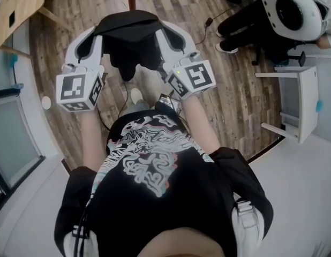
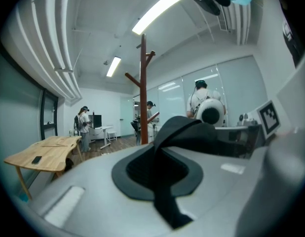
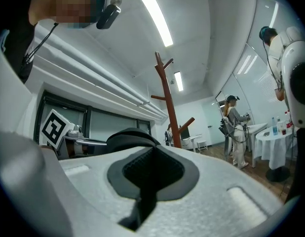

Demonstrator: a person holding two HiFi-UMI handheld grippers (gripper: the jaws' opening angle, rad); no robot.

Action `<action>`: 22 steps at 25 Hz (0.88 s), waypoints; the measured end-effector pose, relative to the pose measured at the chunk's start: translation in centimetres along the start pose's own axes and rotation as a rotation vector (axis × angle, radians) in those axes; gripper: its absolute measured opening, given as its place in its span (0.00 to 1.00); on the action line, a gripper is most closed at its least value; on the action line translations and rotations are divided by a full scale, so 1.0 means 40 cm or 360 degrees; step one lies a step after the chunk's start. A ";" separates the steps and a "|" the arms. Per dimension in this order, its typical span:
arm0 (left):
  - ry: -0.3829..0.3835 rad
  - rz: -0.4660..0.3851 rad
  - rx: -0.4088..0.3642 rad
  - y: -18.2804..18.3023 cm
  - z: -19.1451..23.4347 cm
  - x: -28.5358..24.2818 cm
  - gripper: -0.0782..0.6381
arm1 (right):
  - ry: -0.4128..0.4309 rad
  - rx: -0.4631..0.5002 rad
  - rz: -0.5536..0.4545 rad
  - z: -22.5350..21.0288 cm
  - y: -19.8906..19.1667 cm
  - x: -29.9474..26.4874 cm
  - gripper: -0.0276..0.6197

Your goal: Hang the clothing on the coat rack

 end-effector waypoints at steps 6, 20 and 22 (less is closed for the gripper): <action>-0.0084 0.0004 0.0010 -0.015 0.039 -0.056 0.11 | -0.0070 -0.0011 0.0019 -0.026 -0.023 -0.058 0.05; -0.0195 -0.0024 0.0002 0.007 0.081 -0.137 0.11 | -0.0181 -0.0037 0.0009 -0.058 -0.032 -0.115 0.05; -0.0216 -0.0025 -0.0008 0.013 0.080 -0.152 0.11 | -0.0197 -0.0033 -0.0001 -0.071 -0.026 -0.120 0.05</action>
Point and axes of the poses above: the fingertips, and each gripper's own axes: x backward along the fingers, z to its left, y out of its top, the point moved 5 cm from there along x, backward along the fingers, and after that the axes turned 14 degrees about y, right-handed, at the moved point
